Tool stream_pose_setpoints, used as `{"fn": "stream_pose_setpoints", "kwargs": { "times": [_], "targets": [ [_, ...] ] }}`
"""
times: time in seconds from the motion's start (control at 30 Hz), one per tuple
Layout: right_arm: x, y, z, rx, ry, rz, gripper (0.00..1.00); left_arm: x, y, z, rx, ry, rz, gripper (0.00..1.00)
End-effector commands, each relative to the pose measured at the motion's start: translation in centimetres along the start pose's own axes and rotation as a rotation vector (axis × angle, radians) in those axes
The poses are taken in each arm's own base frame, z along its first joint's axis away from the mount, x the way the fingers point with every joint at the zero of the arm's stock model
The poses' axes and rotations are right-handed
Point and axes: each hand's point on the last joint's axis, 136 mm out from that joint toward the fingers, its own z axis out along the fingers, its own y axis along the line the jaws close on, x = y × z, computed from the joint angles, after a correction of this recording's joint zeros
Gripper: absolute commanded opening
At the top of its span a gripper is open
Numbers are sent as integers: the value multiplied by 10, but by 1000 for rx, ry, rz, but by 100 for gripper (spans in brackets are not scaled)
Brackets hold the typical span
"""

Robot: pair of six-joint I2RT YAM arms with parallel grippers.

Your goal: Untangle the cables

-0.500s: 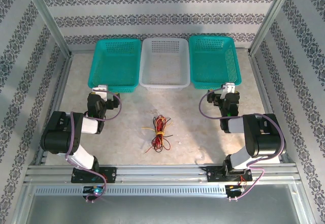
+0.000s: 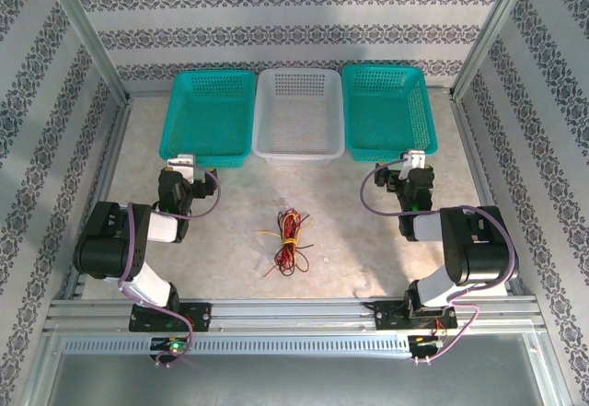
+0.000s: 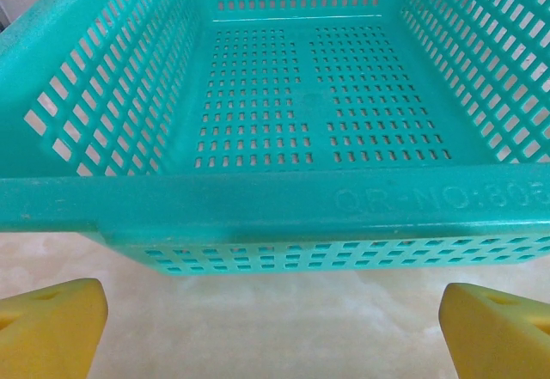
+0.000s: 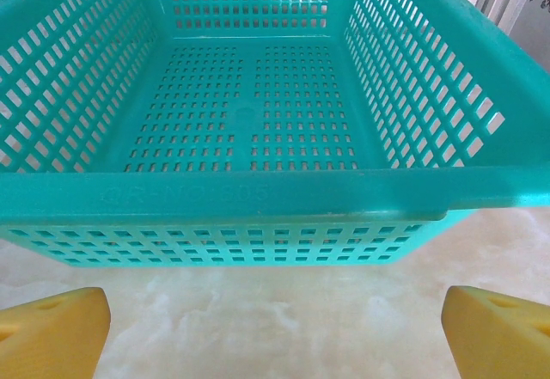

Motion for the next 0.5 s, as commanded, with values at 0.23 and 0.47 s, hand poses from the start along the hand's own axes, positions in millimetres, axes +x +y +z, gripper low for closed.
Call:
{"fn": "stream_pose_setpoints", "kwargs": {
  "times": [0.23, 0.47],
  "targets": [
    [-14, 4, -1, -18, -43, -8, 98, -4, 7, 1, -23, -7, -5, 99],
    [-27, -4, -8, 57, -64, -5, 99, -16, 2, -3, 3, -27, 6, 99]
  ]
}}
